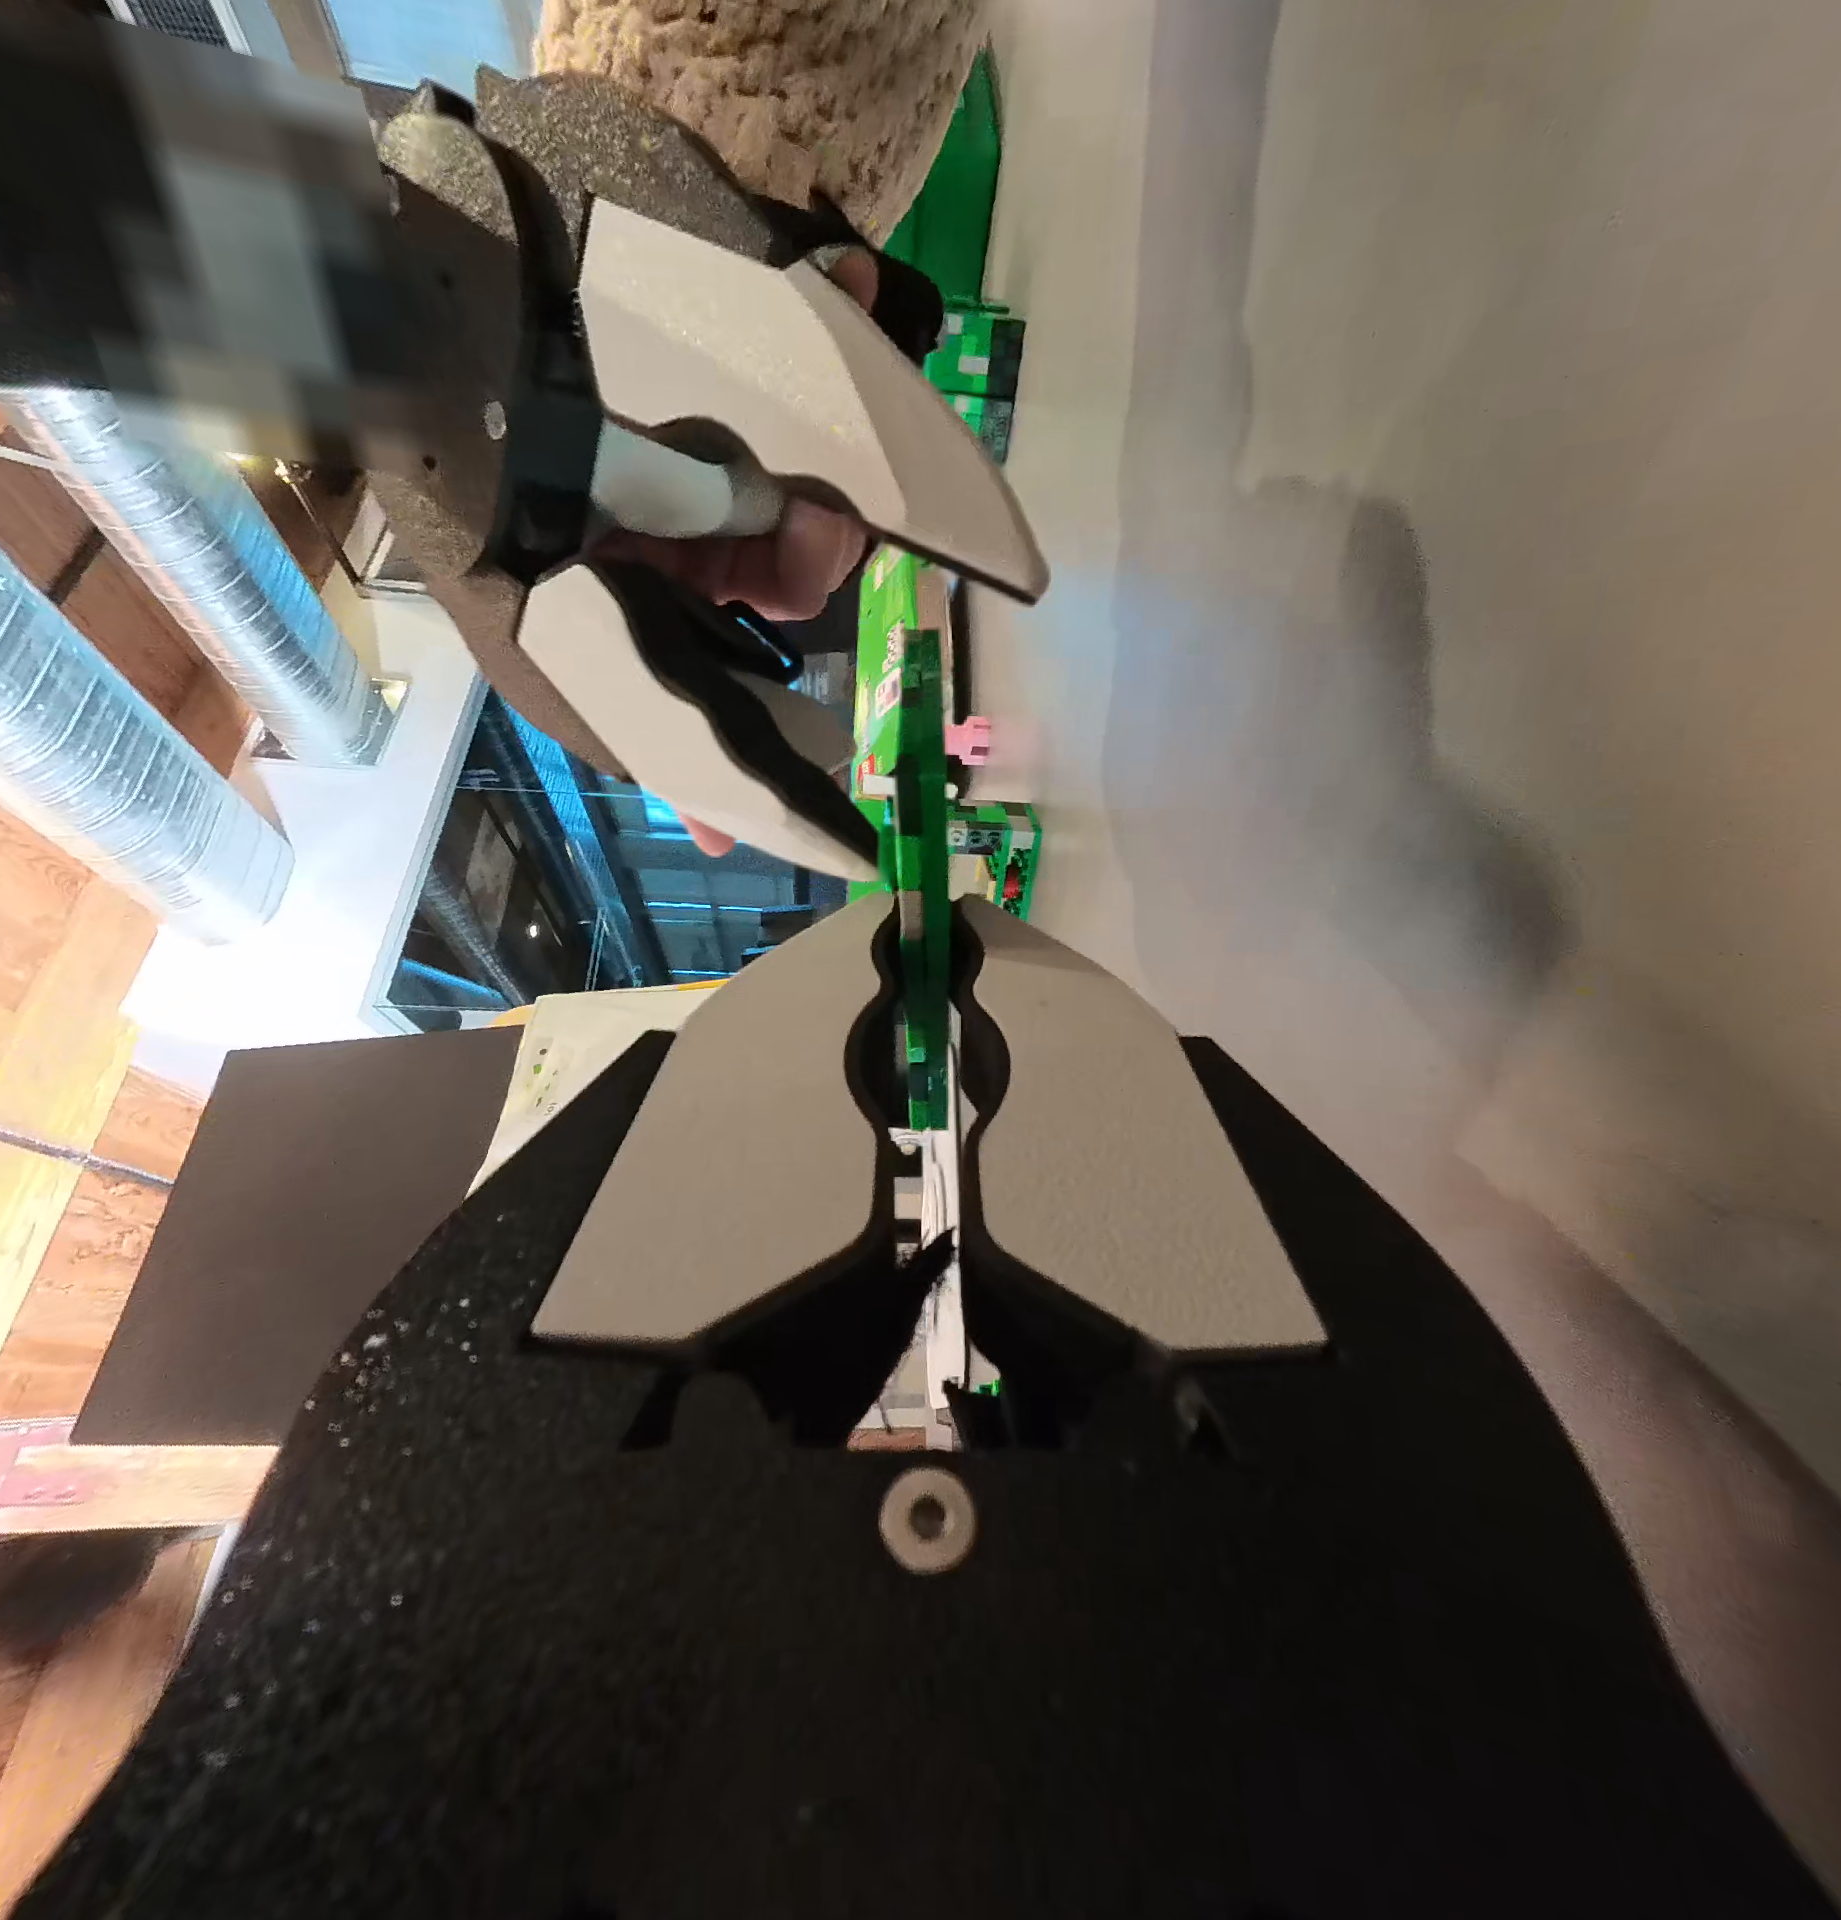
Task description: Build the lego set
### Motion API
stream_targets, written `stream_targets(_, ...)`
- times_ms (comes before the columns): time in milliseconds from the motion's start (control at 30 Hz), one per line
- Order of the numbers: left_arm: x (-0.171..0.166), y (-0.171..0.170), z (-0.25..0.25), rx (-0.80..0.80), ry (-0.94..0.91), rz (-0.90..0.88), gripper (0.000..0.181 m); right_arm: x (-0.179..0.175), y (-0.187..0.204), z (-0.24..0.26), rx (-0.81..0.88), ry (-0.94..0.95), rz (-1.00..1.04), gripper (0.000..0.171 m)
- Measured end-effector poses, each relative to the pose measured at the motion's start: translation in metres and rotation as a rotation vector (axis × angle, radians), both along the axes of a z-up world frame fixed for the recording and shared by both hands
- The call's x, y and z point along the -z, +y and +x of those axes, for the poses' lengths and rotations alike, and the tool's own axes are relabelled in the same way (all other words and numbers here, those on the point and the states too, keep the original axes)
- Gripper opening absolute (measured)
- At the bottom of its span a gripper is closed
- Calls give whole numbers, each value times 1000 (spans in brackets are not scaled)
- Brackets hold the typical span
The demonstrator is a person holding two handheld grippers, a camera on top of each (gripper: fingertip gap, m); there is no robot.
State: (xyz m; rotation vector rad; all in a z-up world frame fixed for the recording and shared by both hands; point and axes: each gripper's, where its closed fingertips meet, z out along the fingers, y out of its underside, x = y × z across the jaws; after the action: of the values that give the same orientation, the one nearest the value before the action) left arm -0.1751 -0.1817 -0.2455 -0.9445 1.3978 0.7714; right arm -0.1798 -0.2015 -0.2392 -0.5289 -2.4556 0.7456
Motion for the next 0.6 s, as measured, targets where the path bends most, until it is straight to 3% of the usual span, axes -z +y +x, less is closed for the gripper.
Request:
stream_targets(133, 3, 0, 1, 4, 11, -6, 5, -3, -5, 8, -45, -44, -43, 39)
stream_targets(600, 4, -1, 2, 14, 11, -7, 5, 1, -13, 2, -47, -55, -78, 42)
